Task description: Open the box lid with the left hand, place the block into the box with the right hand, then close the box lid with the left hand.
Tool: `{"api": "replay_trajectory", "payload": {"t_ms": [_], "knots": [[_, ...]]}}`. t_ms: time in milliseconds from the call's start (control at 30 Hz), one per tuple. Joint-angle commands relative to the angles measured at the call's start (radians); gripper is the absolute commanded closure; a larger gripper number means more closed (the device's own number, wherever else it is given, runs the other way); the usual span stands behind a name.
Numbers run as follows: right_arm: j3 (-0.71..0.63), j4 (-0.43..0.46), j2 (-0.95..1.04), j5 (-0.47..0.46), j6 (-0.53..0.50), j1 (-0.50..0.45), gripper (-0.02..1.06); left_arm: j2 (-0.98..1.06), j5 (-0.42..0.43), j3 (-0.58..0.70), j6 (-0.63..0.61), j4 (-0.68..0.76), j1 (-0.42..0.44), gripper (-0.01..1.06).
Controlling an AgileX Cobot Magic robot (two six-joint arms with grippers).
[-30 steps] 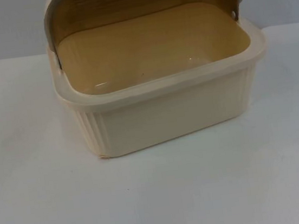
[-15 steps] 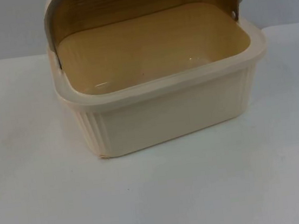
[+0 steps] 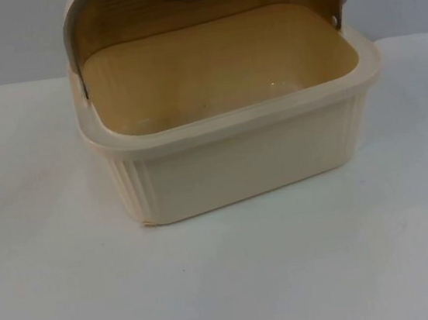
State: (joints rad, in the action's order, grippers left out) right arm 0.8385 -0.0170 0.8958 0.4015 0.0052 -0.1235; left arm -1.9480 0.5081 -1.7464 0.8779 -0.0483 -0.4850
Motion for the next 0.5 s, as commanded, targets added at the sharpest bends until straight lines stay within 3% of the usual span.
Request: {"api": "replay_trajectory", "payload": {"t_ms": [0,467], "knots": [[-0.002,-0.006,-0.004,-0.007,0.004,-0.003,-0.01,-0.011,0.033,-0.004,0.023,-0.024,-0.003,1.05],[-0.002,-0.040,-0.004,-0.007,0.002,0.040,-0.01,-0.022,0.063,-0.004,0.039,-0.053,-0.003,1.05]]}}
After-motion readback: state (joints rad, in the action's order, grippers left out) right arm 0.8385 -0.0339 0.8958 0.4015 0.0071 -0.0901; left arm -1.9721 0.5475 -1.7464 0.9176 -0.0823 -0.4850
